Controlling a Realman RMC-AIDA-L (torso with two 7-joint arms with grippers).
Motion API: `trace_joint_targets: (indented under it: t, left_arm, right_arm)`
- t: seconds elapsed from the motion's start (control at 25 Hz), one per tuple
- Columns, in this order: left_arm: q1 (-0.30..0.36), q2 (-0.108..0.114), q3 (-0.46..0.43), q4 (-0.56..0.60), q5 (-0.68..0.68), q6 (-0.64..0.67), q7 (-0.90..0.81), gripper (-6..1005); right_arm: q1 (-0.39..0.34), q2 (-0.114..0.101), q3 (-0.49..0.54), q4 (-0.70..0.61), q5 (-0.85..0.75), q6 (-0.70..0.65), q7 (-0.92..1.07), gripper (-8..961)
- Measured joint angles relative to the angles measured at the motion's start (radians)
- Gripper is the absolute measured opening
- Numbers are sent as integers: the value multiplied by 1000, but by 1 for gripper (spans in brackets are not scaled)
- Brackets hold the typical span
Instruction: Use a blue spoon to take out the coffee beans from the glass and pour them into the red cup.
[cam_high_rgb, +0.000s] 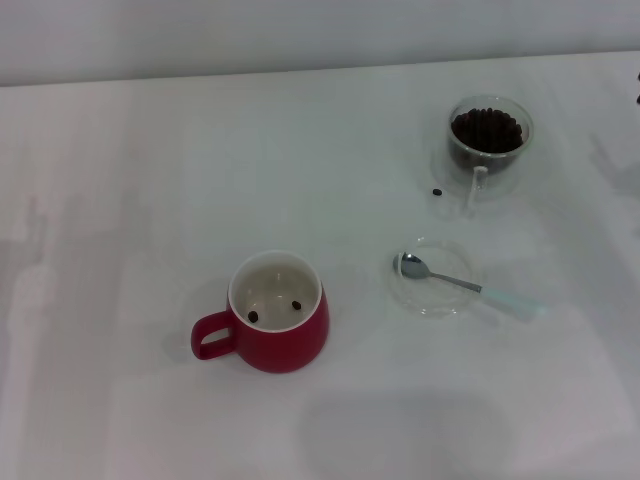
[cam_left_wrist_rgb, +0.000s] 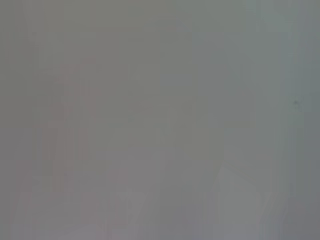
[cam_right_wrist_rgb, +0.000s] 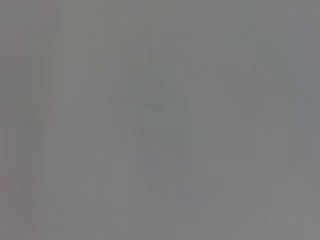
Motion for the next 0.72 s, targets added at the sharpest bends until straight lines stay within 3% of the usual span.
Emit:
trace_joint_targets:
  t: [0.72]
  left_arm:
    - [13, 0, -1, -1, -5, 14, 5, 676]
  right_arm:
    - [63, 1, 3, 3, 101, 48, -80, 879]
